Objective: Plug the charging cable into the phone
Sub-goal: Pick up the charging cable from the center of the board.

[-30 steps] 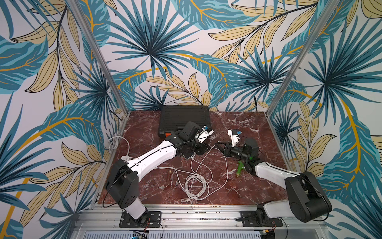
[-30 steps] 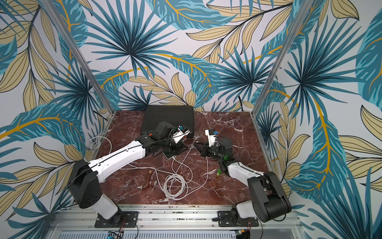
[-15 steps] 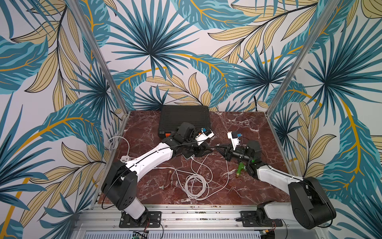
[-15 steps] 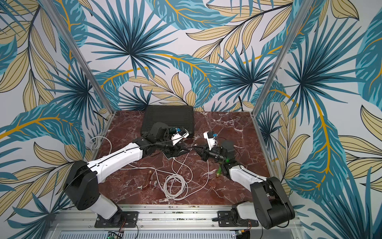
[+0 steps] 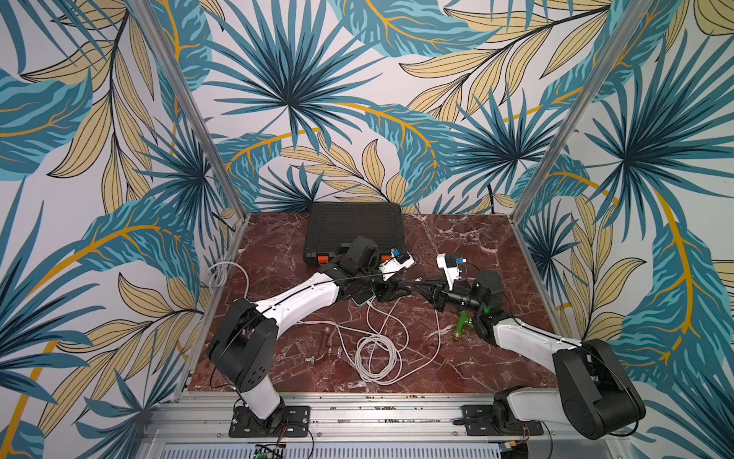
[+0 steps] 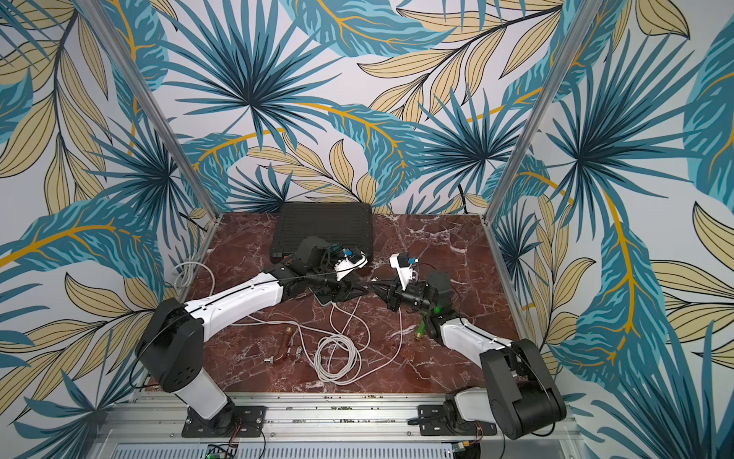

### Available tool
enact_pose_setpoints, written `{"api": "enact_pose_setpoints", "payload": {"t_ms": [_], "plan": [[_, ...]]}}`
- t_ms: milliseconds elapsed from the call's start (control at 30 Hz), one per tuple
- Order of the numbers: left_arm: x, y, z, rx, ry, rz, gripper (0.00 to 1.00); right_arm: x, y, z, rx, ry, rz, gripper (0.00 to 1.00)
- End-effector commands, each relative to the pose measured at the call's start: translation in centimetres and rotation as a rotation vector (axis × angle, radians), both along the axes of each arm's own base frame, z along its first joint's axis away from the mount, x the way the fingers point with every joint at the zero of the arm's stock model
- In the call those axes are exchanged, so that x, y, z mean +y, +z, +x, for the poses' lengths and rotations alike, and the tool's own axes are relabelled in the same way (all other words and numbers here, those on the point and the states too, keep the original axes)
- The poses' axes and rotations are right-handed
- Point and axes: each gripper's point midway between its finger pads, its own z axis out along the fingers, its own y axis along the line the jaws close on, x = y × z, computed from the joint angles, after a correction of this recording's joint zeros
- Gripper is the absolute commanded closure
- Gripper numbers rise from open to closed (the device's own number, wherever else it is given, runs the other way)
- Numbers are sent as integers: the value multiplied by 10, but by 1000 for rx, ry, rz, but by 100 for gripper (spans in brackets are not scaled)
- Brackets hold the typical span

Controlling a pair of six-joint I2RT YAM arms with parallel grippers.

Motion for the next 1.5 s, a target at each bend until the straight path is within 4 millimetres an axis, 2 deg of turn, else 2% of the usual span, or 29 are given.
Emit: {"api": "enact_pose_setpoints", "payload": {"t_ms": [0,133,267,467,567,667,767,933,1100,1300,1467], "plan": [[-7,13,2,-22,-40,-45,55,1,1,-6,-33,29,12,99],[-10,13,-3,-2,-69,-80,57,1,-1,-6,-27,31,17,98],[-12,12,-6,12,-86,-91,64,1,-6,-6,-16,33,15,98],[-13,9,-8,24,-100,-89,90,1,-7,-6,-16,25,22,95],[-12,7,-7,29,-94,-85,100,0,-8,-8,-20,21,35,83],[-13,11,-4,26,-79,-102,100,-3,-1,-9,-58,11,64,69],[-14,18,-4,29,-80,-131,100,-6,-1,-10,-83,-18,82,62],[-16,26,-7,34,-93,-174,100,-12,4,-14,-134,-45,138,61],[-16,30,-12,37,-109,-199,100,-23,21,-19,-229,-99,243,61],[-15,27,-15,43,-113,-207,100,-25,34,-20,-267,-108,330,62],[-15,25,-16,48,-116,-205,100,-18,40,-25,-286,-71,339,63]]}}
